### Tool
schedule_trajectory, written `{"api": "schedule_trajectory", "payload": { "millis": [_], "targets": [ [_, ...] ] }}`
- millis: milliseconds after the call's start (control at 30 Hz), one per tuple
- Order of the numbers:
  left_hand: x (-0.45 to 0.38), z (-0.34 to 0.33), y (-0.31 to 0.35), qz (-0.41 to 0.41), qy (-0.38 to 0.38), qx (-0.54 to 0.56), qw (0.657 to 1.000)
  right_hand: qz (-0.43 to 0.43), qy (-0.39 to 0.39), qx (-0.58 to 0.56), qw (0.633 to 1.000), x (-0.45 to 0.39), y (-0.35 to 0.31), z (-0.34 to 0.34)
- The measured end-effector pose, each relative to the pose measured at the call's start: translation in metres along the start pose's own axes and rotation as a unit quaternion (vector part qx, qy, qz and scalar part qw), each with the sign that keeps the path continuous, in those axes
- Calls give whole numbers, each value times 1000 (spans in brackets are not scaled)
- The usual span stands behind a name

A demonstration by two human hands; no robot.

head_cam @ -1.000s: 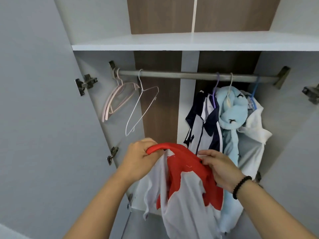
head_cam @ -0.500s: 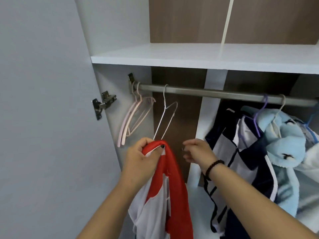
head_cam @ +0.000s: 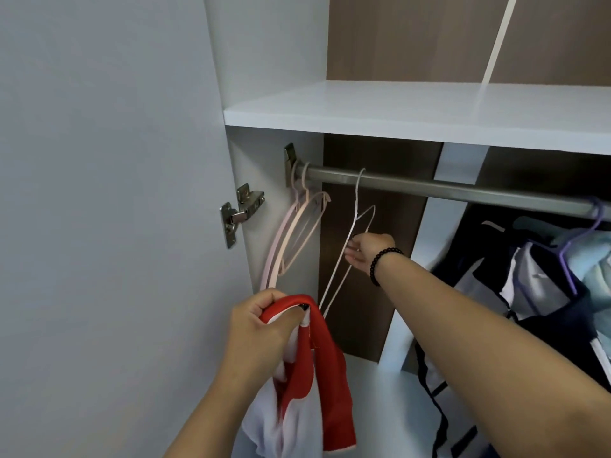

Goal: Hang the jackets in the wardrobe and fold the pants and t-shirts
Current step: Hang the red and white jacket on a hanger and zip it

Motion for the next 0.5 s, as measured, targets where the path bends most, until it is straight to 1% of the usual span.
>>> {"api": "schedule_trajectory", "payload": {
  "millis": [67,133,167,233,333,400,433,500],
  "targets": [
    [-2,2,-3,6,1,16,1000,16,10,-14,1000,-2,-6,5],
    [-3,1,-4,8,1,28,1000,27,11,5,1000,-7,-10,6],
    [-2,-1,-3,9,-1,31,999,25,8,23,999,-8,-10,6],
    [-2,-4,-3,11,-6,37,999,1,-21,42,999,-8,-4,-2],
    [2,-5,-5,19,-10,48,999,-42,-104,-10,994,-6,9,-28],
    [6,-1,-7,27,-11,53,998,-42,-141,-64,987,-4,10,-44],
    [7,0,-8,31,-11,56,998,-31,-138,-87,986,-5,8,-47],
    [11,4,-12,42,-7,56,998,-9,-101,-116,988,-8,3,-46]
  ]
}}
Point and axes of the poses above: each hand's wrist, its own x-axis away from the middle knuckle, its own z-axis out of the back of the hand, y = z × x, the point moved 10 cm from there along -x, towards the middle knuckle, and after that the axes turned 3 degrees about -z, right-handed, at the moved point
